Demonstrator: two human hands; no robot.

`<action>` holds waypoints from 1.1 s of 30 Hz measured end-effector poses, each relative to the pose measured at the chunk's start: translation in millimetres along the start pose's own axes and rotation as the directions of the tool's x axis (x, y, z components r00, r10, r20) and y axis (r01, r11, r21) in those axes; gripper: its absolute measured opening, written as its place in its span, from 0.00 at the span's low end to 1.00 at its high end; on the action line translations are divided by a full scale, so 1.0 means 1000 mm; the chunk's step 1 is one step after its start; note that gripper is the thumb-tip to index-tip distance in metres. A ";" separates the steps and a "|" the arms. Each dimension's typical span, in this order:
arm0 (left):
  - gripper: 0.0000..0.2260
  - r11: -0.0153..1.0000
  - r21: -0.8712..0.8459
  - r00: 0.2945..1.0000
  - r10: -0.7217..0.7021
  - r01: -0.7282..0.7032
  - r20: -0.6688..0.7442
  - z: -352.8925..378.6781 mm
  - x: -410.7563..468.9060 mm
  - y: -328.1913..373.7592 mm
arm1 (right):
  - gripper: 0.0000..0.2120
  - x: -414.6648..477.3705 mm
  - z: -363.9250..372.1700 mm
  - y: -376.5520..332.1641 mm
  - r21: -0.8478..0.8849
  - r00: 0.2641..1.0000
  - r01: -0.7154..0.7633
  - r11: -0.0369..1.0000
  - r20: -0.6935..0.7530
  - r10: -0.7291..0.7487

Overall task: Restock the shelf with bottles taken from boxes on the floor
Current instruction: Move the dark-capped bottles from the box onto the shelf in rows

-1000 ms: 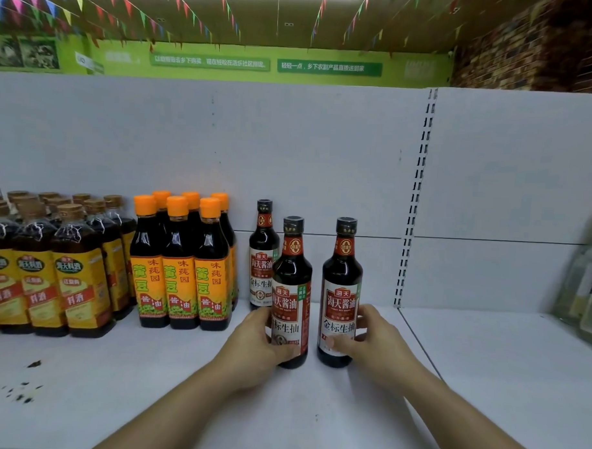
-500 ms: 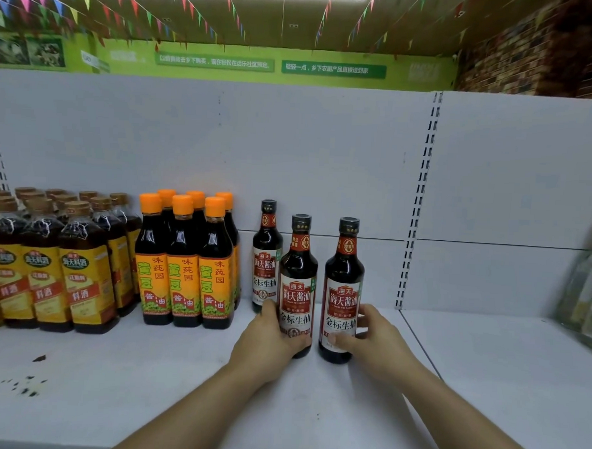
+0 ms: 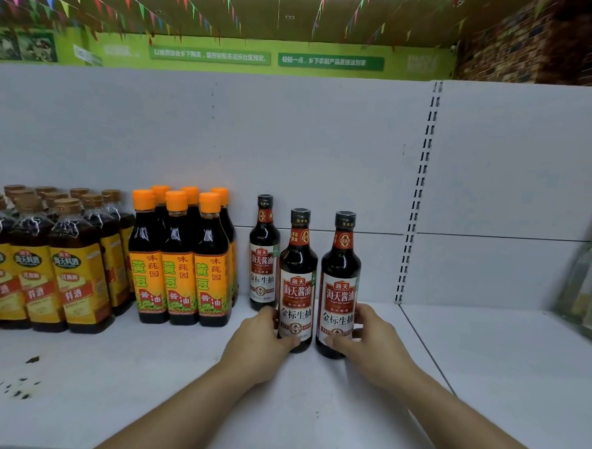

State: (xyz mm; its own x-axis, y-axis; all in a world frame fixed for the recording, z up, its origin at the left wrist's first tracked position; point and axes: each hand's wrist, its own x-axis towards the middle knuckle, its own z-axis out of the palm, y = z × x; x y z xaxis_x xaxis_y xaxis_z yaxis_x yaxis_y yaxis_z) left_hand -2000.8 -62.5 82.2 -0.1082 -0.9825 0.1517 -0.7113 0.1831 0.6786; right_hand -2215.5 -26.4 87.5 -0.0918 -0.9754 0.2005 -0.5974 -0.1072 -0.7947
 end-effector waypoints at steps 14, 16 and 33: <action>0.24 1.000 0.022 1.000 -0.009 0.009 -0.015 0.004 0.013 -0.002 | 0.29 0.015 0.005 0.002 -0.030 1.000 0.016 0.999 0.005 -0.016; 0.24 1.000 0.009 1.000 -0.007 0.007 -0.016 0.004 0.015 -0.003 | 0.29 0.017 0.006 0.003 -0.029 1.000 0.014 0.999 0.008 -0.013; 0.20 0.995 -0.091 0.997 -0.039 0.033 -0.071 0.016 0.039 -0.003 | 0.21 0.045 0.007 0.003 -0.028 0.999 0.039 0.999 0.019 -0.038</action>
State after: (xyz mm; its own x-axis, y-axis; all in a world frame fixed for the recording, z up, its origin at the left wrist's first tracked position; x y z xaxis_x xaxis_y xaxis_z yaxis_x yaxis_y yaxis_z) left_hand -2014.4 -101.5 74.7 -0.0309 -0.9840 0.1756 -0.6486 0.1534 0.7455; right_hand -2215.9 -72.4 90.0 -0.0537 -0.9741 0.2196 -0.6228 -0.1392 -0.7699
